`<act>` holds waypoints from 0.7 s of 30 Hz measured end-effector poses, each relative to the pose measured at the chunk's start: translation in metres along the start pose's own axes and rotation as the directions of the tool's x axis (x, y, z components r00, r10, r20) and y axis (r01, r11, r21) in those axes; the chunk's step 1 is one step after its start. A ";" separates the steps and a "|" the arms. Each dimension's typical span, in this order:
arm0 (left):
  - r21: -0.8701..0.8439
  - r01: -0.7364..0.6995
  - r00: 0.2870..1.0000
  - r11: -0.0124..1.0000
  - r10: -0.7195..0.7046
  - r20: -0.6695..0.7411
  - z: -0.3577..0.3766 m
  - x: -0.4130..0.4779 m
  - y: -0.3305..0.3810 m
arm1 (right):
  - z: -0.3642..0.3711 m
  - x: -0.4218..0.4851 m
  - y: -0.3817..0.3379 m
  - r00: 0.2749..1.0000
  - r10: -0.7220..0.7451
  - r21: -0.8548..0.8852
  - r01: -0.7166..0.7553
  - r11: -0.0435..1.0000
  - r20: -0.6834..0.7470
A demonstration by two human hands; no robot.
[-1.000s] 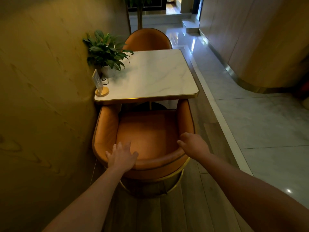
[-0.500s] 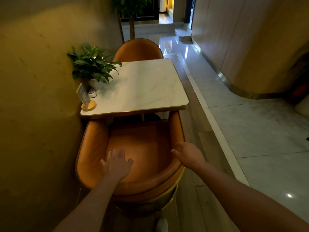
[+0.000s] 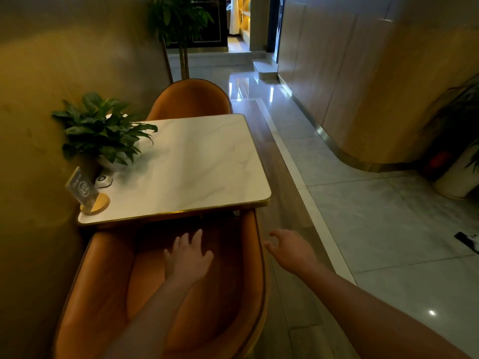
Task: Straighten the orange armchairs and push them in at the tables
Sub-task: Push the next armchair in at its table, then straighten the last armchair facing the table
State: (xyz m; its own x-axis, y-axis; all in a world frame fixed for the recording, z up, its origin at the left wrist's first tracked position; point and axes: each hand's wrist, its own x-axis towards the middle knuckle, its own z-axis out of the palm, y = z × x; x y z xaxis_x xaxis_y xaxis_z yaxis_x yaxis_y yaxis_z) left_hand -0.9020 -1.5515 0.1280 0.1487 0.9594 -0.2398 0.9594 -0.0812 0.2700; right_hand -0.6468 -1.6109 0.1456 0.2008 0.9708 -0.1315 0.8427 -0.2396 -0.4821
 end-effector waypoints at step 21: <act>-0.013 0.213 0.972 0.977 -0.213 -0.100 0.002 0.141 0.247 | -0.145 0.226 0.162 0.963 -0.261 -0.014 0.263 0.965 0.068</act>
State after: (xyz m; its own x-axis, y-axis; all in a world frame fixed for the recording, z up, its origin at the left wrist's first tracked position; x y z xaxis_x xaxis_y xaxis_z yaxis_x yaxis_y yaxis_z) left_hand -0.6435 -1.4368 0.1588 -0.0838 0.9767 -0.1974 0.9659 0.1283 0.2247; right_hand -0.3927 -1.4281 0.1636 -0.0606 0.9964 -0.0593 0.8730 0.0241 -0.4872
